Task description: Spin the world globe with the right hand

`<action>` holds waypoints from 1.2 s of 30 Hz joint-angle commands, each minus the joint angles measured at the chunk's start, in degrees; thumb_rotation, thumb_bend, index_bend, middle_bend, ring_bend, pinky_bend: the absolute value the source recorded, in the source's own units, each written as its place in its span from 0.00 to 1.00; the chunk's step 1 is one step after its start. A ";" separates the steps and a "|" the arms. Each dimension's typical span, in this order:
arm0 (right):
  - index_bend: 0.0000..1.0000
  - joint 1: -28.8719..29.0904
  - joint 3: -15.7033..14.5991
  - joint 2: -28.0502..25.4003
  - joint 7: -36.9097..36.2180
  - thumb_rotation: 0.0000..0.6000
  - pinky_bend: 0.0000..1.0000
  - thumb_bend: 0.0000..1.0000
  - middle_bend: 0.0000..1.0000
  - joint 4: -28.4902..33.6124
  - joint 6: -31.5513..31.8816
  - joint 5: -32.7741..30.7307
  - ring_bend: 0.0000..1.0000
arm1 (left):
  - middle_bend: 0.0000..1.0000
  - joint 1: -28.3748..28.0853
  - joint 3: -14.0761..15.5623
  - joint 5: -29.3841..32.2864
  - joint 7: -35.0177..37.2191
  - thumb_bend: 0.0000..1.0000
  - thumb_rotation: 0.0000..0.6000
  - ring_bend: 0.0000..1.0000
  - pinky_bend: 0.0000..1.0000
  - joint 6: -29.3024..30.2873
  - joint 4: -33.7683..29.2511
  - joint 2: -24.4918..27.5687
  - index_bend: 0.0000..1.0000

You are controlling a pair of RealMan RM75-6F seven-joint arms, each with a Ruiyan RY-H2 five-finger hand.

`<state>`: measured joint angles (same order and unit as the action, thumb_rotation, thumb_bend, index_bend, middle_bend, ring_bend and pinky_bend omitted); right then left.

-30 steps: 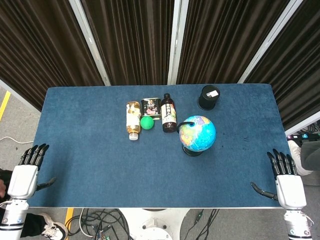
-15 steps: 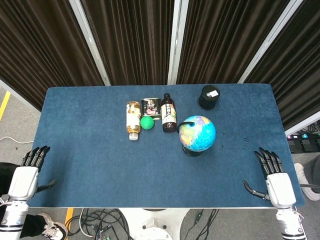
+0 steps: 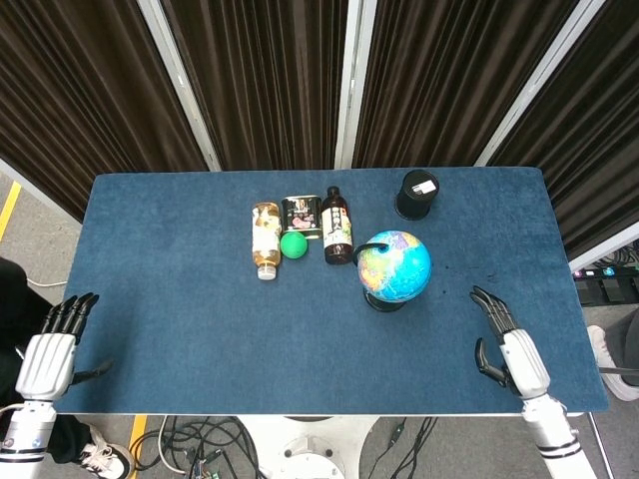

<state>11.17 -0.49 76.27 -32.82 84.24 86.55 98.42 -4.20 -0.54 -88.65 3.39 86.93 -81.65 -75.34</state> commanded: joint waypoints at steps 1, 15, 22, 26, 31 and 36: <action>0.00 3.04 1.60 1.30 -3.22 0.28 0.00 0.69 0.00 -0.37 -1.53 0.43 0.00 | 0.08 0.00 0.04 0.10 0.23 0.09 1.00 0.04 0.11 -0.17 0.28 -0.05 0.07; 0.00 10.90 5.75 2.02 -3.69 0.28 0.00 0.72 0.00 3.23 -12.55 -5.96 0.00 | 0.08 -0.08 0.02 0.72 1.81 0.09 1.00 0.04 0.11 -0.97 1.65 -0.20 0.07; 0.00 11.94 6.25 2.15 -3.23 0.28 0.00 0.74 0.00 3.37 -14.01 -7.70 0.00 | 0.08 -0.08 0.03 0.64 2.24 0.09 1.00 0.04 0.11 -0.95 1.90 -0.11 0.07; 0.00 13.09 6.92 1.70 -3.77 0.28 0.00 0.75 0.00 3.20 -15.85 -9.05 0.00 | 0.08 -0.09 0.04 0.62 2.21 0.09 1.00 0.04 0.11 -0.96 1.87 -0.08 0.07; 0.00 15.31 8.69 0.83 -5.31 0.28 0.00 0.75 0.00 2.48 -19.31 -11.66 0.00 | 0.08 -0.08 0.02 0.73 2.20 0.09 1.00 0.04 0.11 -1.04 1.86 -0.08 0.07; 0.00 16.96 10.33 -0.08 -6.65 0.28 0.00 0.76 0.00 1.71 -21.73 -13.89 0.00 | 0.08 -0.07 0.01 1.03 2.40 0.09 1.00 0.04 0.11 -1.34 2.11 -0.18 0.07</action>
<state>27.81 9.53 76.48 -39.14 86.18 65.20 84.93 -4.28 -0.52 -87.63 5.79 85.59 -79.54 -75.50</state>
